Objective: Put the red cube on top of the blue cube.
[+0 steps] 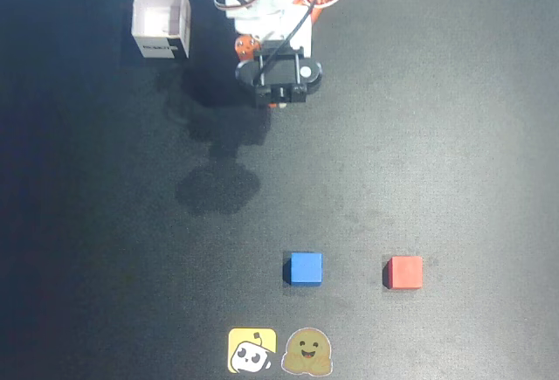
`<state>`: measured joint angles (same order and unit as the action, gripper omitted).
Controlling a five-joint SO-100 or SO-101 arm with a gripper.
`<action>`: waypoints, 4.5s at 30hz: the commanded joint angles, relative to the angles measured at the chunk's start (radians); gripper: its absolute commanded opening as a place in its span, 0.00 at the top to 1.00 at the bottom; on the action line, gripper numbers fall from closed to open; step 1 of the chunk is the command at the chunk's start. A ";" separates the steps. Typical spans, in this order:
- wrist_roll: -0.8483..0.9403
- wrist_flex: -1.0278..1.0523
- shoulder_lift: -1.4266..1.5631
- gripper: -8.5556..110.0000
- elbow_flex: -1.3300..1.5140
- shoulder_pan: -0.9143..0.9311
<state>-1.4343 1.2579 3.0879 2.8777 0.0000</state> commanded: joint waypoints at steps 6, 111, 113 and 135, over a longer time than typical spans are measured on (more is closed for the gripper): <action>-0.011 0.005 0.005 0.93 -0.005 -0.020; -0.029 -0.017 -1.296 0.92 -1.201 -0.258; -0.049 -0.015 -1.350 0.92 -1.256 -0.281; -0.127 -0.080 -1.755 0.92 -1.652 -0.433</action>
<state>-1.5447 1.2057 1.3407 1.2885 -0.4172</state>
